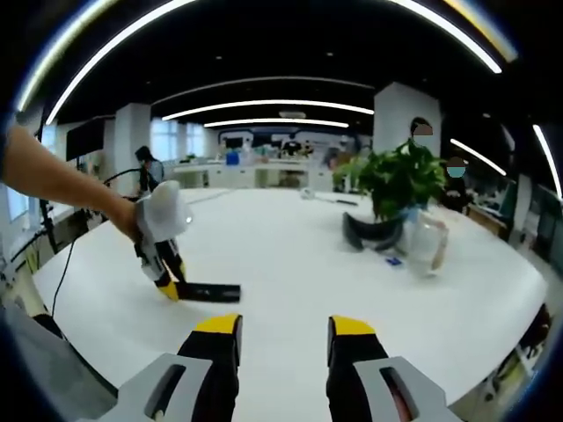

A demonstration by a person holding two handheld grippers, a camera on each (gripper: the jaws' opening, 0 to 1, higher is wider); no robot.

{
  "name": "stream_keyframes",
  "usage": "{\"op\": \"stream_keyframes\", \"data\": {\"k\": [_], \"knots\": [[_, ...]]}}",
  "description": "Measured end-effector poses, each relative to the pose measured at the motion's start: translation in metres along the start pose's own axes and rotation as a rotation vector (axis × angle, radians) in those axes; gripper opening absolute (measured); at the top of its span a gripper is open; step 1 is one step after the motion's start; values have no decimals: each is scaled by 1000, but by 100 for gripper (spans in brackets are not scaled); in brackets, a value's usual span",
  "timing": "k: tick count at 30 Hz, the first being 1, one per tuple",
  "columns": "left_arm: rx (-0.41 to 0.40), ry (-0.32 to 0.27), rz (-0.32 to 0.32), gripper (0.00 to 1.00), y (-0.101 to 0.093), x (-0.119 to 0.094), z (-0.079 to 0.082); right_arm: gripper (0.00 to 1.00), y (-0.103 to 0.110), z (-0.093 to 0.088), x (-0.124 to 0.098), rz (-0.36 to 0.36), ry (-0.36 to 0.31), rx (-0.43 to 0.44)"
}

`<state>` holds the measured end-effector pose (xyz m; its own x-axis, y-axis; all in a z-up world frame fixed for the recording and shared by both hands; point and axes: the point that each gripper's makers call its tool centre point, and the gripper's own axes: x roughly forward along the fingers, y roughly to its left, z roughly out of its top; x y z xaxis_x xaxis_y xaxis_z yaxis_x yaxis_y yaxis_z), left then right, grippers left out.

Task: Press the specified remote control buttons in sequence, fully releasing each button before pressing the next.

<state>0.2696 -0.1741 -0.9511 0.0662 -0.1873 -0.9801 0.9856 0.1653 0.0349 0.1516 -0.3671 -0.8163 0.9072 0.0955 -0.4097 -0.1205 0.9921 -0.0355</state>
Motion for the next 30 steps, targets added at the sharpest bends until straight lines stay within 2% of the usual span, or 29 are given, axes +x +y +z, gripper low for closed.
{"op": "stream_keyframes", "data": {"k": [16, 30], "knots": [[4, -44, -5, 23, -33, -2, -3, 33, 2, -2, 1, 10, 14, -6], [33, -41, -12, 23, -62, -3, -4, 29, 3, -2, 1, 20, 19, -6]]}}
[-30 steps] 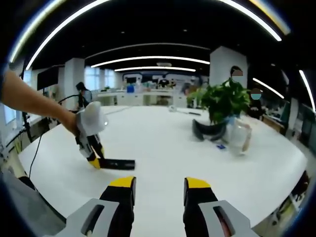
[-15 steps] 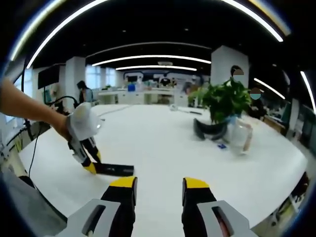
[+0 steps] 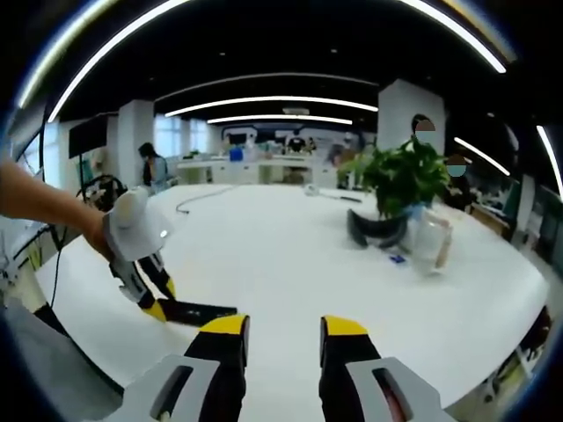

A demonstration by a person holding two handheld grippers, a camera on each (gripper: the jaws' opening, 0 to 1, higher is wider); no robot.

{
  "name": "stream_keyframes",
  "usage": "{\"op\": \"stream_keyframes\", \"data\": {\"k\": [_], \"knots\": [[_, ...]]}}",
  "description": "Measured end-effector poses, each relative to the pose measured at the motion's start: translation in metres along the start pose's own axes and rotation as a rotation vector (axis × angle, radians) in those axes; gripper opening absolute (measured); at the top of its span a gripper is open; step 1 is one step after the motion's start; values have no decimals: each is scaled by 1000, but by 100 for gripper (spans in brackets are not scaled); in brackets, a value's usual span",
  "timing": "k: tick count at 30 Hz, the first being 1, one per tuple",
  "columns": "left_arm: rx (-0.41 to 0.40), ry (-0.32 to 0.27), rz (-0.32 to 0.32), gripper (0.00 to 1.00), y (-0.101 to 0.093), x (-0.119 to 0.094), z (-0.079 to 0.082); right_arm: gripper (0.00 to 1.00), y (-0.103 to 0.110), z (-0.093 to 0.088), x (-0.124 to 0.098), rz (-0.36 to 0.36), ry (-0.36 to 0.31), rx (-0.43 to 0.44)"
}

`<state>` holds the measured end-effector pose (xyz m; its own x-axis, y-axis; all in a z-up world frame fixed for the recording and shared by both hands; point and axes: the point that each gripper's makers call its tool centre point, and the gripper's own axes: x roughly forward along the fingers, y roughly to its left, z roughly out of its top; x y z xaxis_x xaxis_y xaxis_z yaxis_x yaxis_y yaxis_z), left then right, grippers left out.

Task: Press the specified remote control buttons in sequence, fully releasing each button before pressing the next.

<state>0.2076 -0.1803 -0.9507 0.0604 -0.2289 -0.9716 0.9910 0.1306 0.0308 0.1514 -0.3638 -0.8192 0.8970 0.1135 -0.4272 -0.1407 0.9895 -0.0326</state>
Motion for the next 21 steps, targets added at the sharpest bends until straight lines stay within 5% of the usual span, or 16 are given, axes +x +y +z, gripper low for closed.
{"op": "stream_keyframes", "data": {"k": [21], "knots": [[19, 50, -3, 23, -44, -1, 0, 12, 7, -2, -1, 44, 25, 19]]}}
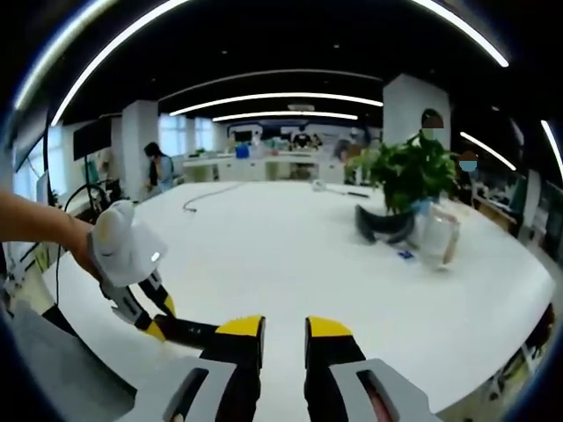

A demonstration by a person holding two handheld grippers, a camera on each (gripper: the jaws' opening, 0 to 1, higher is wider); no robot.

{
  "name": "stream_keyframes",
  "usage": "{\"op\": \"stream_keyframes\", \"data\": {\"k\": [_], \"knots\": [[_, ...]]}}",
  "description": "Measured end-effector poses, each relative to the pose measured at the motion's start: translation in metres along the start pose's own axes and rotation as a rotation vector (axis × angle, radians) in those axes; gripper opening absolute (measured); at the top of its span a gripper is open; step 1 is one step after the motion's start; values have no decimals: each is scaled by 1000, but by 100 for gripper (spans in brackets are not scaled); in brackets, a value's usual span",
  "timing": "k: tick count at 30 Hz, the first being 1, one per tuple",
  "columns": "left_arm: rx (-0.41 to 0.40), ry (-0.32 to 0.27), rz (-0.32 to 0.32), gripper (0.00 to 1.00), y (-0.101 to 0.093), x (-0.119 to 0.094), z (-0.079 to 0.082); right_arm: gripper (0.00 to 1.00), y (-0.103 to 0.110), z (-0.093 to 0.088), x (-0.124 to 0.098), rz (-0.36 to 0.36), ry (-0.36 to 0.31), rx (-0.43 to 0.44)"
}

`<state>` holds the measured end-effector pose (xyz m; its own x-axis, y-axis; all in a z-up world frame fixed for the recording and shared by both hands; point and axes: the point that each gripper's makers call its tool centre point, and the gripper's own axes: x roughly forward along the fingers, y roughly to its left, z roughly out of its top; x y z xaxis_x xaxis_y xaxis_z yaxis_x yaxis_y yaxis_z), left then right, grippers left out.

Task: Press the specified remote control buttons in sequence, fully releasing each button before pressing the next.

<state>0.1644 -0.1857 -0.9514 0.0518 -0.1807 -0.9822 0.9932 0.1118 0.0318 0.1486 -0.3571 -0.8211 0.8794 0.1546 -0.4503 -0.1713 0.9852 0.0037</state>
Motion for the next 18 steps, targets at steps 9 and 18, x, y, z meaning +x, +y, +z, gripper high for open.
{"op": "stream_keyframes", "data": {"k": [9, 18], "knots": [[19, 56, -1, 23, -11, 0, -1, 0, -3, -9, 1, -15, 53, -27], [-19, 35, 3, 23, -25, -2, -3, 0, -1, -14, 1, 7, 77, -7]]}}
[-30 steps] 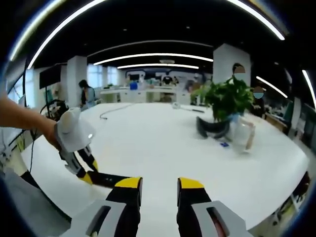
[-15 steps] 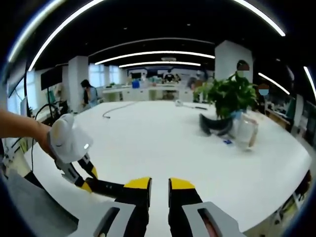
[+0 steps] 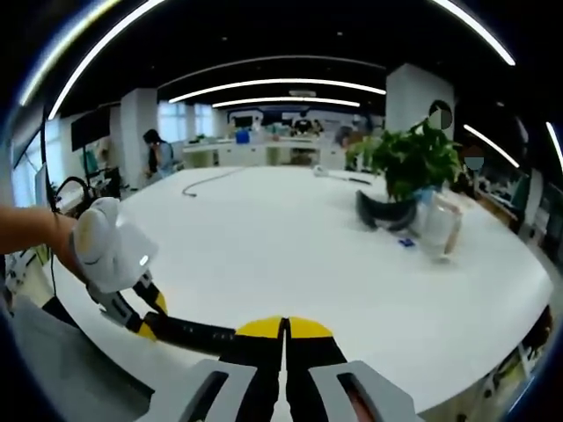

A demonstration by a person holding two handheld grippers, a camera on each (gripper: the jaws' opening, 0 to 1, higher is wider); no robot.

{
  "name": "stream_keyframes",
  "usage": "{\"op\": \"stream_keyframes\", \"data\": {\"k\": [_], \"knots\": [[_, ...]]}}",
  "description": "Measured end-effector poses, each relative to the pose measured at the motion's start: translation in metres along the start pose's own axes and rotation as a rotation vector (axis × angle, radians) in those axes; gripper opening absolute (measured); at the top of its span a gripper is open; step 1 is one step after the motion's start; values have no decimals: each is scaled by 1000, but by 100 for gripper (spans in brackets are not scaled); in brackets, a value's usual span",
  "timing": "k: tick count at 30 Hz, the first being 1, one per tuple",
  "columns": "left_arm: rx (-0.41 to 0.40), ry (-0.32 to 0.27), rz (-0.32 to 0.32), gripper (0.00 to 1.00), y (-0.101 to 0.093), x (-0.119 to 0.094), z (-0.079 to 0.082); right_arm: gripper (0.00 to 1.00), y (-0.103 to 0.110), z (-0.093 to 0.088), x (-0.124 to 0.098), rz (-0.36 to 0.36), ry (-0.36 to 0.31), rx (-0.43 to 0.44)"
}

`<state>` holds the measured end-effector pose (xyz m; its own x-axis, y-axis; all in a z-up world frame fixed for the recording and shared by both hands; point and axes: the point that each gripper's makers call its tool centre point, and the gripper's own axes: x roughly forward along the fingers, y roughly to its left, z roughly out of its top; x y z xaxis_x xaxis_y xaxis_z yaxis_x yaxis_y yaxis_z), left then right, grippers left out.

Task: Press the specified remote control buttons in sequence, fully releasing each button before pressing the next.

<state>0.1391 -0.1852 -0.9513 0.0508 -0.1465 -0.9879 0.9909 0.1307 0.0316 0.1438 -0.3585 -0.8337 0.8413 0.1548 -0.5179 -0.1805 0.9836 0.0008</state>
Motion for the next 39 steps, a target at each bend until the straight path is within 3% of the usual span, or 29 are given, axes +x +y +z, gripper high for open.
{"op": "stream_keyframes", "data": {"k": [9, 15, 17, 20, 23, 24, 27, 29, 32, 35, 39], "knots": [[-76, -80, 10, 23, -10, -1, -2, 0, 10, -8, 3, 46, 58, -17], [-134, -135, 14, 23, -20, -2, -1, 0, 11, -7, 4, 72, 75, 38], [-164, -157, 19, 23, -22, -1, -1, 0, 16, -16, 4, 103, 143, 103], [-195, -188, 32, 23, -27, -2, -1, 0, 14, -19, 7, 96, 170, 116], [-220, -224, 37, 23, -31, -2, 0, 0, 29, -26, 6, 162, 244, 173], [-224, -240, 39, 23, -33, -3, 0, 0, 29, -22, 9, 158, 220, 168], [-283, -326, 48, 23, -38, -4, 2, 0, 37, -26, 13, 174, 255, 190], [-287, -367, 49, 23, -42, -4, 1, 0, 43, -36, 14, 181, 335, 214], [-286, -419, 45, 23, -48, -5, 0, 0, 46, -38, 19, 195, 353, 211], [-283, -478, 57, 23, -54, -6, 0, 0, 64, -44, 21, 306, 413, 290], [-252, -515, 70, 24, -56, -7, 0, 0, 75, -61, 29, 361, 524, 331]]}}
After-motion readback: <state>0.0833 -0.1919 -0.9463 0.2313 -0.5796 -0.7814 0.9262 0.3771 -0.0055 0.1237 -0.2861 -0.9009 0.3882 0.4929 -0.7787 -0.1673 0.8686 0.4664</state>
